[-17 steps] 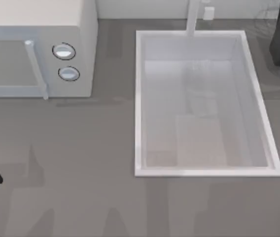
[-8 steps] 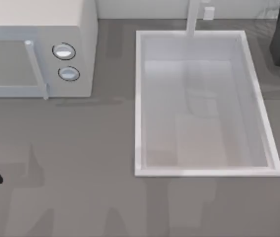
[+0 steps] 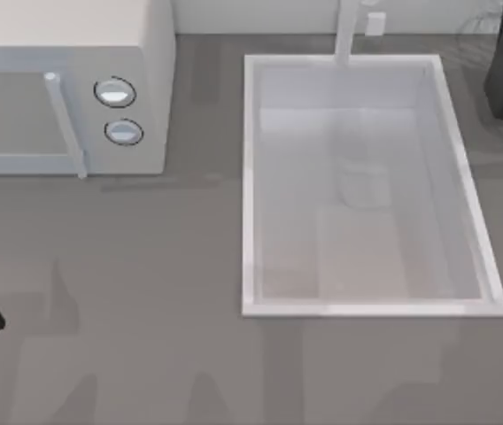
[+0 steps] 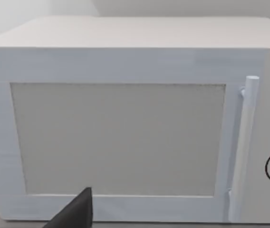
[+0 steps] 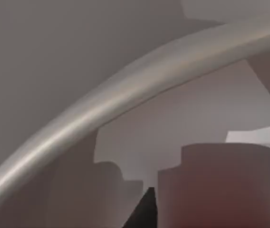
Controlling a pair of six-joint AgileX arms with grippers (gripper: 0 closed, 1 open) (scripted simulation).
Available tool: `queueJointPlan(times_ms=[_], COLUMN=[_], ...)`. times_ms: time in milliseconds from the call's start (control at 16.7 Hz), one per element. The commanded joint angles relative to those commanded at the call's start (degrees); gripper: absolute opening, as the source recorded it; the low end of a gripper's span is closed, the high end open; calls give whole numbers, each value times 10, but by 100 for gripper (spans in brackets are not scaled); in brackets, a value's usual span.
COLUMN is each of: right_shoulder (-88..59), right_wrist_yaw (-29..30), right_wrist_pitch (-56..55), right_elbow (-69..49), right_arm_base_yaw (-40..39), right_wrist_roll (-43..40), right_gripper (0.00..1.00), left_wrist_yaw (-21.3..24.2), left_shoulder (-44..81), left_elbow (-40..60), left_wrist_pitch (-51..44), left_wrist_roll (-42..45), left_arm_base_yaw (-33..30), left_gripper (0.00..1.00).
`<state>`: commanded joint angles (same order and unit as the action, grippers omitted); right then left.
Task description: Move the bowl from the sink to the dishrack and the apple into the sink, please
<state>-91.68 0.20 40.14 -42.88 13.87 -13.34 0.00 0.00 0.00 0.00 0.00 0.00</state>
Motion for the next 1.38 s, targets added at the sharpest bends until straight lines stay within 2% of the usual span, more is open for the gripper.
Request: queueJointPlan(times_ms=[180,420,1200,1380], right_shoulder=[-25,-27,-27,-27], right_wrist_yaw=[-2,-2,-2,-2], right_wrist_pitch=[-45,-48,-48,-48], right_elbow=[30,32,32,32], right_arm_base_yaw=[0,0,0,0], right_wrist_roll=[1,1,1,1], right_gripper=[100,100,2,0], left_wrist_yaw=[0,0,0,0], left_shoulder=[0,0,0,0], left_elbow=[0,0,0,0], left_wrist_pitch=[0,0,0,0], left_wrist_roll=[0,0,0,0], left_arm_base_yaw=[0,0,0,0], left_gripper=[100,100,100,100])
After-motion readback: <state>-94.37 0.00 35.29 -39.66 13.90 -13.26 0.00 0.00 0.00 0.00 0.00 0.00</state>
